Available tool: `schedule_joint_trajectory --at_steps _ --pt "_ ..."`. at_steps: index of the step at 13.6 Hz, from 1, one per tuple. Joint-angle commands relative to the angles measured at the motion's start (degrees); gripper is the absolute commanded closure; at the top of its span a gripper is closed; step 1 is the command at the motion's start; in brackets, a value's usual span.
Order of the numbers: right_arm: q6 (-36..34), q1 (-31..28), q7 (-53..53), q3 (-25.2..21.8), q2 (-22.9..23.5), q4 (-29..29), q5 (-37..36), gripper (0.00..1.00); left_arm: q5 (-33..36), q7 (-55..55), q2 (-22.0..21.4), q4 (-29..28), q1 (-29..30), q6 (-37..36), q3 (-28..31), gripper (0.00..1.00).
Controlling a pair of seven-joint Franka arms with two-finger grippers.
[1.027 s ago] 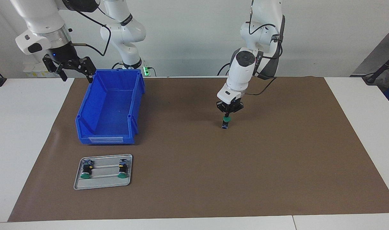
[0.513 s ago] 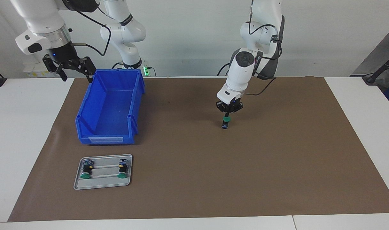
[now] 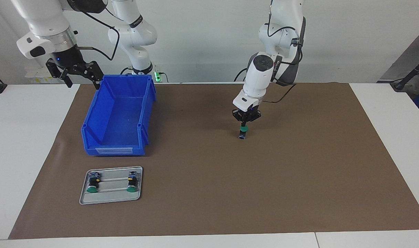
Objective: Place and press button with both arms
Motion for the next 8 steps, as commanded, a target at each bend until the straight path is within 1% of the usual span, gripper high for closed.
schedule_joint_trajectory --at_steps 1,4,8 --pt "0.6 -0.5 -0.3 0.5 -1.3 -1.3 0.9 0.00 1.1 -1.1 0.2 -2.7 -1.0 3.2 0.9 1.00" --pt "0.6 -0.5 -0.3 0.5 -1.3 -1.3 0.9 0.00 1.1 -1.1 0.2 -1.5 -0.9 1.5 0.9 1.00" --pt "0.6 -0.5 -0.3 0.5 -1.3 -1.3 0.8 0.00 1.1 -0.4 0.9 9.1 1.6 -9.4 1.1 1.00"
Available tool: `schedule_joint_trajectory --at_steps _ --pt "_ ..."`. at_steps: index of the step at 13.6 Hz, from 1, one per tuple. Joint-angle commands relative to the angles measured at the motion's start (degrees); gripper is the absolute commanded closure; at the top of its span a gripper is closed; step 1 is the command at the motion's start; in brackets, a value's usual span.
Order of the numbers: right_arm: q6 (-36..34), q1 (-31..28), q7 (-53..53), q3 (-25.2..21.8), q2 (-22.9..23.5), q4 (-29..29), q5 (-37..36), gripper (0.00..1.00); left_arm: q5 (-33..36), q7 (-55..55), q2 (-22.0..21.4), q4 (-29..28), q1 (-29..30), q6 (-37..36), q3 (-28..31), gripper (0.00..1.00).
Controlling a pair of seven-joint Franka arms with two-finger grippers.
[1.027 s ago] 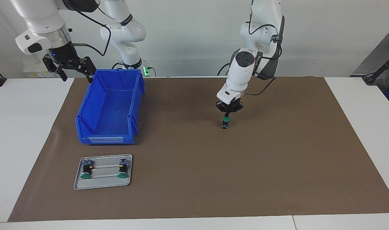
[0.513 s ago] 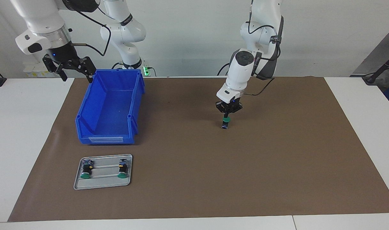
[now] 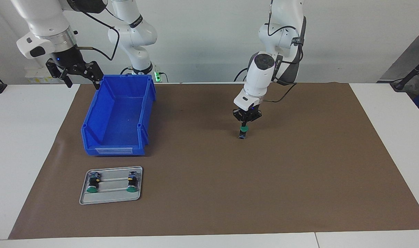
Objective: Place and press button with both arms
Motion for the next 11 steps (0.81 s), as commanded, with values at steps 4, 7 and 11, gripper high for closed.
schedule_joint_trajectory --at_steps 4,7,11 --pt "0.6 -0.5 -0.3 0.5 -1.3 -1.3 0.9 0.00 1.1 4.1 1.8 18.2 8.9 -18.6 0.5 1.00" --pt "0.6 -1.1 -0.3 0.4 -1.3 -1.4 0.9 0.00 1.1 14.5 0.7 20.3 17.8 -22.2 0.7 1.00" --pt "0.1 -0.4 -0.4 0.5 -1.4 -1.4 0.8 0.00 1.2 24.6 -0.5 24.1 26.7 -29.2 0.8 1.00"
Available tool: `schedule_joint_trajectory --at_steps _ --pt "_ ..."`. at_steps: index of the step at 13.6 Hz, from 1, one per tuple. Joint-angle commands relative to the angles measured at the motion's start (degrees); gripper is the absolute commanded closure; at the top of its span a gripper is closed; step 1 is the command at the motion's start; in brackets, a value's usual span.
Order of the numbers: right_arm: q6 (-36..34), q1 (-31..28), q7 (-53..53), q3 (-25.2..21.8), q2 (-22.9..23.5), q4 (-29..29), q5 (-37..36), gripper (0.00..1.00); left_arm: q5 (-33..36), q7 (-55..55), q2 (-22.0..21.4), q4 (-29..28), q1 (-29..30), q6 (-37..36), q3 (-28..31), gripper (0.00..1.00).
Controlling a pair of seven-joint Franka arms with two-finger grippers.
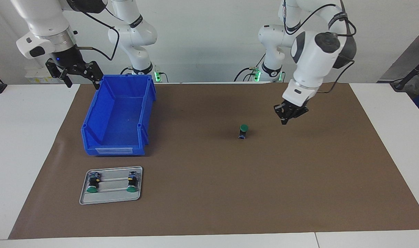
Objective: Place and press button with both arms
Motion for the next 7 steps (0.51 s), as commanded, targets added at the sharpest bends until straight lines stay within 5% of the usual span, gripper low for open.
schedule_joint_trajectory --at_steps 1,6,7 --pt "0.2 -0.4 -0.1 0.6 -1.9 -1.6 0.9 0.00 0.8 4.1 -0.2 5.7 3.2 -7.2 -0.8 1.00" --pt "7.0 10.7 13.9 2.1 2.2 -3.6 0.9 0.00 0.9 4.0 1.4 17.2 3.1 -20.8 -0.9 0.93" --pt "9.1 12.9 17.8 2.1 2.3 -4.6 1.0 0.00 0.9 4.0 1.4 17.9 2.9 -20.9 -0.9 0.86"
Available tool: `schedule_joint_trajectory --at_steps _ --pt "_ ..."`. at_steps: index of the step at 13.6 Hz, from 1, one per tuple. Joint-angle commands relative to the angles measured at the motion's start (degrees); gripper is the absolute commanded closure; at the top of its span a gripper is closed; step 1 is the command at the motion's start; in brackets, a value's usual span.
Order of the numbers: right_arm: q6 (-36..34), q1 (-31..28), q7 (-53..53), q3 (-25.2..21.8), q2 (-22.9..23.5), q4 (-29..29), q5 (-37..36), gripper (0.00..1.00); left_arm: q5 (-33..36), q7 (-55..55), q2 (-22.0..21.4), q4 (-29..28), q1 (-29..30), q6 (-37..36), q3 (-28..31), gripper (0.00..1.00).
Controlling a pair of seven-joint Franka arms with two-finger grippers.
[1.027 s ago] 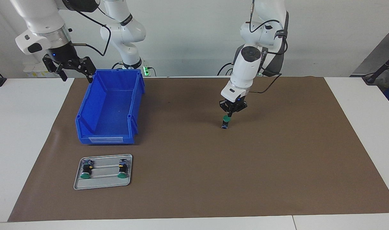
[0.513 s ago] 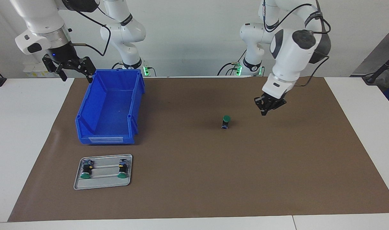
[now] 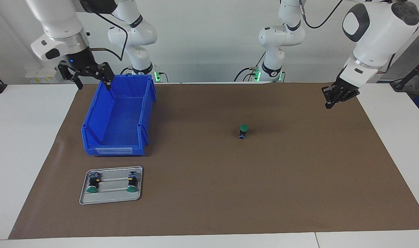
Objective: Place and press button with both arms
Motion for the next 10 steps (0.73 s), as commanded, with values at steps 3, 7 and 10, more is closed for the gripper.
schedule_joint_trajectory --at_steps 3,7,10 --pt "9.8 10.2 23.4 0.4 6.0 -2.2 4.4 0.00 0.8 0.1 1.4 2.1 -0.7 1.3 -0.4 0.31" --pt "20.6 20.8 49.2 0.4 13.2 -2.2 5.0 0.00 0.8 -0.3 1.3 1.5 -1.0 2.9 -0.5 0.00" --pt "24.8 24.5 55.2 0.4 15.5 -2.2 5.0 0.00 0.9 -0.1 1.3 0.9 -0.1 5.6 -0.5 0.00"
